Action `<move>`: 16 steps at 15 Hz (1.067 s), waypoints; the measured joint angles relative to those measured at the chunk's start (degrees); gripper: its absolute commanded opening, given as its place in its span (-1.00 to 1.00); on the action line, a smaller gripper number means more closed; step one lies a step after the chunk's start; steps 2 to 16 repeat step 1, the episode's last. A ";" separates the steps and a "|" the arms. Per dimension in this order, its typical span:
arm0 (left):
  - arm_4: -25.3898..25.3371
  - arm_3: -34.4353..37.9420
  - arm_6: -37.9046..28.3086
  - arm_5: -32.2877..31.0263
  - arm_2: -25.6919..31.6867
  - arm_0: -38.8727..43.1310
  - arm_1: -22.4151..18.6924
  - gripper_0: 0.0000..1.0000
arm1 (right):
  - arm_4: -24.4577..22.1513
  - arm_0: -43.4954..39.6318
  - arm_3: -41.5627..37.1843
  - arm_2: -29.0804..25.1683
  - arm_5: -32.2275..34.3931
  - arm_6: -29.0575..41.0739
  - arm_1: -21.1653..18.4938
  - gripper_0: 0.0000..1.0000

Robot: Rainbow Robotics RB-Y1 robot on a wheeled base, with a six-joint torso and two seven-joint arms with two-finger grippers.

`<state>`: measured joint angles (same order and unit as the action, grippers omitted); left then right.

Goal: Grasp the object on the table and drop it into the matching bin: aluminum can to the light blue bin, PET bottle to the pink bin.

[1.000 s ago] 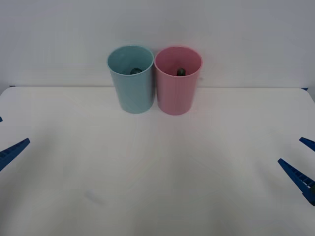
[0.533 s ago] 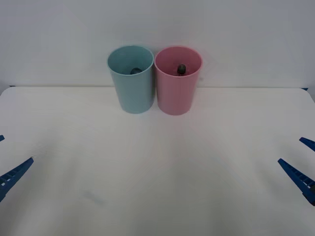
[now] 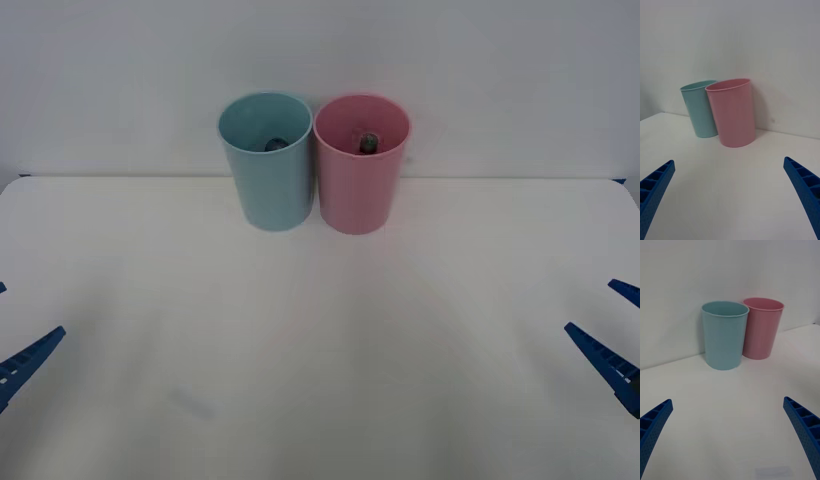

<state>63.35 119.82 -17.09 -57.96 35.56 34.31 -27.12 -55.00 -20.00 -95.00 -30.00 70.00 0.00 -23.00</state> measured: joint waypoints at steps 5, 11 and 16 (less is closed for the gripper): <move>0.03 -0.04 -0.04 0.25 0.13 0.05 0.04 1.00 | 0.00 0.00 0.00 0.00 0.00 0.00 0.00 1.00; 0.03 -0.04 -0.04 0.25 0.13 0.05 0.04 1.00 | 0.00 0.00 0.00 0.00 0.00 0.00 0.00 1.00; 0.03 -0.04 -0.04 0.25 0.13 0.05 0.04 1.00 | 0.00 0.00 0.00 0.00 0.00 0.00 0.00 1.00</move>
